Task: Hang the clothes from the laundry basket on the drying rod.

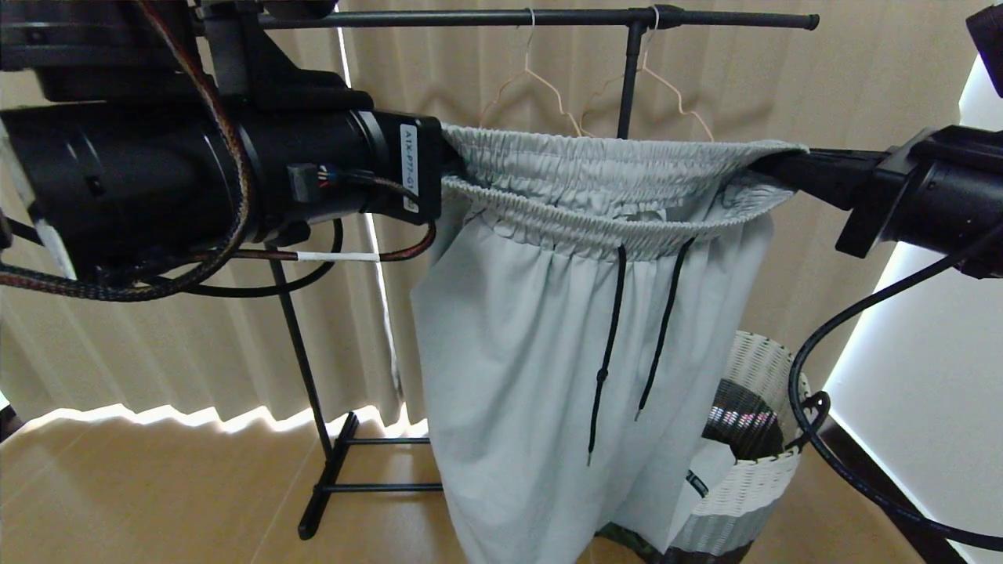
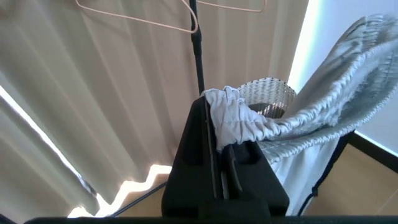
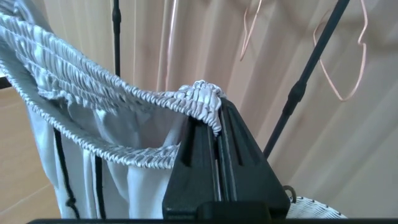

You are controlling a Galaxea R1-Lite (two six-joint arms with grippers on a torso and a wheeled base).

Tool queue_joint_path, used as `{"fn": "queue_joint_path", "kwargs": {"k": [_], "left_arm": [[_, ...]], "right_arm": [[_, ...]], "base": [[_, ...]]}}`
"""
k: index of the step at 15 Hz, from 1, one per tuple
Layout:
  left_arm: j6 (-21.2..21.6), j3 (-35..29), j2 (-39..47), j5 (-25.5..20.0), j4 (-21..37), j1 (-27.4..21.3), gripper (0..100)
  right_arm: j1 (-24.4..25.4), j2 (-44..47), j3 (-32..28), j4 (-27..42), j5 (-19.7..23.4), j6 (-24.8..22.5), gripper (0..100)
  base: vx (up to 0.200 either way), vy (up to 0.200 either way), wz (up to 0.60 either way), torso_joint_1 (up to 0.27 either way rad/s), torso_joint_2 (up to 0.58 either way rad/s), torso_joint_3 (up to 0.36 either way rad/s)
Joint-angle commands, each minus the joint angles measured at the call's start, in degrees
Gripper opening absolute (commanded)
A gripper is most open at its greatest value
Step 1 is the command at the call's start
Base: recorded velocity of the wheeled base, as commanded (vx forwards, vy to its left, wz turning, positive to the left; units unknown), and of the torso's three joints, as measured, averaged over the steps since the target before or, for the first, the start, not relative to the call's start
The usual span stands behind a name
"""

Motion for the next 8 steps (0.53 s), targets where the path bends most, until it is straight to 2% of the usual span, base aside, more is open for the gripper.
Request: {"fn": "queue_joint_path", "kwargs": {"k": [1,3,6,8], "left_arm": [[0.0,0.7,-0.8,0.0,-0.1,0.0,0],[0.0,0.7,-0.7,0.0,-0.1,0.4,0],[1.5,1.5,-0.5,0.5,-0.1,1.8,0],[3.9,3.7,-0.7,3.1,-0.2,2.0,0]], "right_arm": [[0.0,-0.1,0.1,0.1,0.0,0.0,100],[0.0,-0.2,0.5,0.4,0.0,-0.1,100],[0.2,-1.3,4.9,-0.1,0.3,-0.4,100],[2.5,-2.0,6.4,-0.1,1.1,-0.6,100]], "base": [[0.0,0.0,0.0,0.0,0.0,0.0],[0.0,0.0,0.0,0.0,0.0,0.0],[0.0,0.0,0.0,0.0,0.0,0.0],[0.0,0.0,0.0,0.0,0.0,0.0]]}}
